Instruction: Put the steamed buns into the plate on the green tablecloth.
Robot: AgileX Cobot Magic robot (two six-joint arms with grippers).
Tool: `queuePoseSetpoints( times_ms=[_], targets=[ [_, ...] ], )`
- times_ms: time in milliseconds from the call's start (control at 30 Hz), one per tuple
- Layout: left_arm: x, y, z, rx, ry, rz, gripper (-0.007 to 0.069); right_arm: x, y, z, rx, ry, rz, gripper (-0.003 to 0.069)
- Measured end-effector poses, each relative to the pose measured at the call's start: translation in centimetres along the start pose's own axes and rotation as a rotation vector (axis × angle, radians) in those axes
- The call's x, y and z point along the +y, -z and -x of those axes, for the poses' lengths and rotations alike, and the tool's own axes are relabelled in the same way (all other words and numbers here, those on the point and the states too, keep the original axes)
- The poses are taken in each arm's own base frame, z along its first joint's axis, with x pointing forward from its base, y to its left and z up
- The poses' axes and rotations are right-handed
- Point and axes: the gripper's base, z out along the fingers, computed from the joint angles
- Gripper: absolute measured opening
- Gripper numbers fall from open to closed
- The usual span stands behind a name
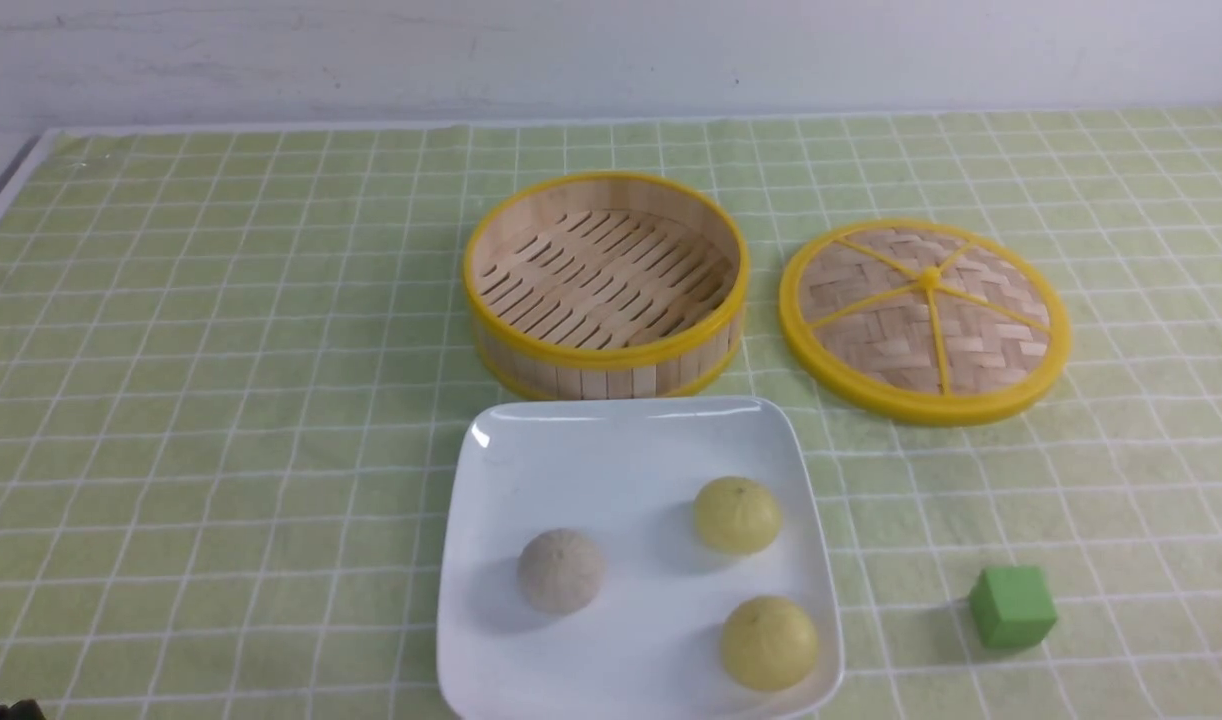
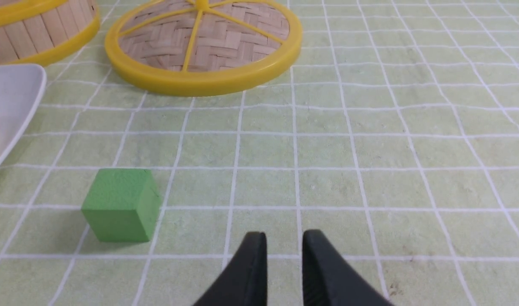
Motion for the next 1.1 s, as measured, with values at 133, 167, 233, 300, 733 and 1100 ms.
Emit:
queuePoseSetpoints(
  times_ms=[133,167,233,300,733,1100],
  targets=[
    [0.0,0.0,0.0,0.0,-0.001,0.0,0.0101,0.0,0.0,0.0,0.0,0.0,0.0,0.0155],
    [0.0,0.0,0.0,0.0,-0.001,0.0,0.0104,0.0,0.0,0.0,0.0,0.0,0.0,0.0157],
    [-0.03,0.0,0.0,0.001,-0.003,-0.006,0.0104,0.0,0.0,0.0,0.0,0.0,0.0,0.0161],
    [-0.15,0.0,-0.02,0.003,-0.014,-0.028,0.0107,0.0,0.0,0.0,0.0,0.0,0.0,0.0165],
    [-0.31,0.01,-0.01,0.005,-0.029,-0.058,0.0109,0.0,0.0,0.0,0.0,0.0,0.0,0.018],
    [-0.3,0.01,-0.01,0.005,-0.031,-0.057,0.0125,0.0,0.0,0.0,0.0,0.0,0.0,0.0192]
  ],
)
